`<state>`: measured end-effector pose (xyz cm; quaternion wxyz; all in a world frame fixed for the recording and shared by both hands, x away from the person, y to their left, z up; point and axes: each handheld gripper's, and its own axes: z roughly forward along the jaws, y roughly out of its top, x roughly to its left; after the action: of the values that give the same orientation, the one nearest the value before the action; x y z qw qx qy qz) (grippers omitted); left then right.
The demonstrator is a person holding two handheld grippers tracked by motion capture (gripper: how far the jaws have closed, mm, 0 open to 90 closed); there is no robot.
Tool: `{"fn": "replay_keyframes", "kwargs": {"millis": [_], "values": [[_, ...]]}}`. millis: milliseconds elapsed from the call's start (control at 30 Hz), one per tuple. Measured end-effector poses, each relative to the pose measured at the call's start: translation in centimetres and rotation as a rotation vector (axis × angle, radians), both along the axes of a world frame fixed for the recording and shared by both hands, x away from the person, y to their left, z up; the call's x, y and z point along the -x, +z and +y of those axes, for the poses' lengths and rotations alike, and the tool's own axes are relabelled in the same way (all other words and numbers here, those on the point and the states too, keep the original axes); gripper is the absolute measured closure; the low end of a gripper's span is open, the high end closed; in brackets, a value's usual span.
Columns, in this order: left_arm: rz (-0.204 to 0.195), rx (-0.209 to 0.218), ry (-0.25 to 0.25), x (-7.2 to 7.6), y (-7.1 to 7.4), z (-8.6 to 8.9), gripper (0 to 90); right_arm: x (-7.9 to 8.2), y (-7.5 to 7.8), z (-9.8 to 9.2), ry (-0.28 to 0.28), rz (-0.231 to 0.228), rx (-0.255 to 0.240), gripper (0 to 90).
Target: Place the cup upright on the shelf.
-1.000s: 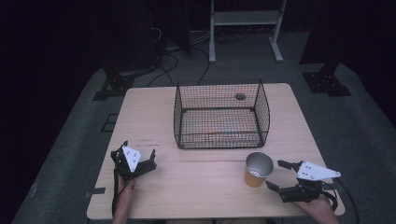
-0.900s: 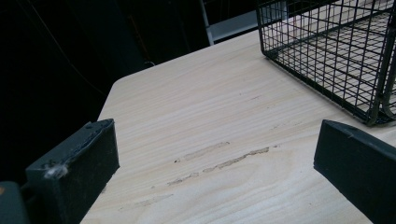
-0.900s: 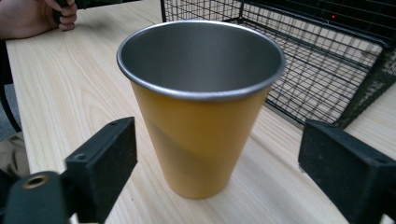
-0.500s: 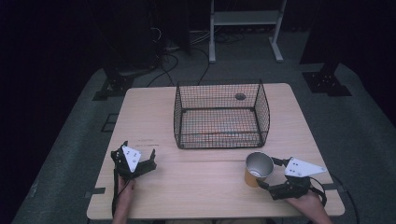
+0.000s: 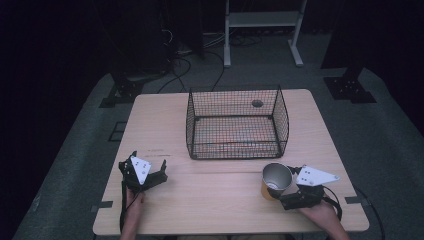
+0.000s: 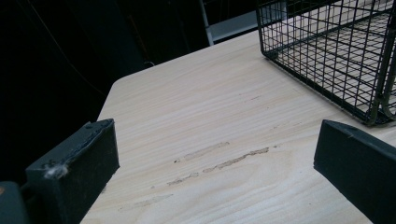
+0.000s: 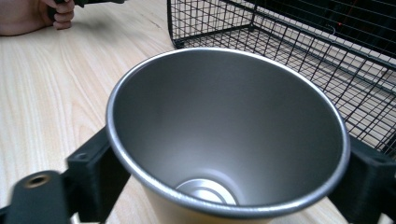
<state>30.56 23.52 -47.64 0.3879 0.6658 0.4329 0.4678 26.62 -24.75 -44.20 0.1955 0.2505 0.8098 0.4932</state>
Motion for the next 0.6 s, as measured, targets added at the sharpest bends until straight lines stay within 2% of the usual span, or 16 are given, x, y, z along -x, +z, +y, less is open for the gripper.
{"fn": "replay_keyframes", "kwargs": {"millis": [367,600], "values": [[-0.001,0.002,0.0,0.0,0.0,0.0,0.0,-0.5,0.4,0.7,0.035,0.032,-0.004,12.7],[-0.002,0.002,-0.001,0.0,0.0,0.0,0.0,-1.1,2.0,1.1,0.063,0.042,-0.047,12.7]]}}
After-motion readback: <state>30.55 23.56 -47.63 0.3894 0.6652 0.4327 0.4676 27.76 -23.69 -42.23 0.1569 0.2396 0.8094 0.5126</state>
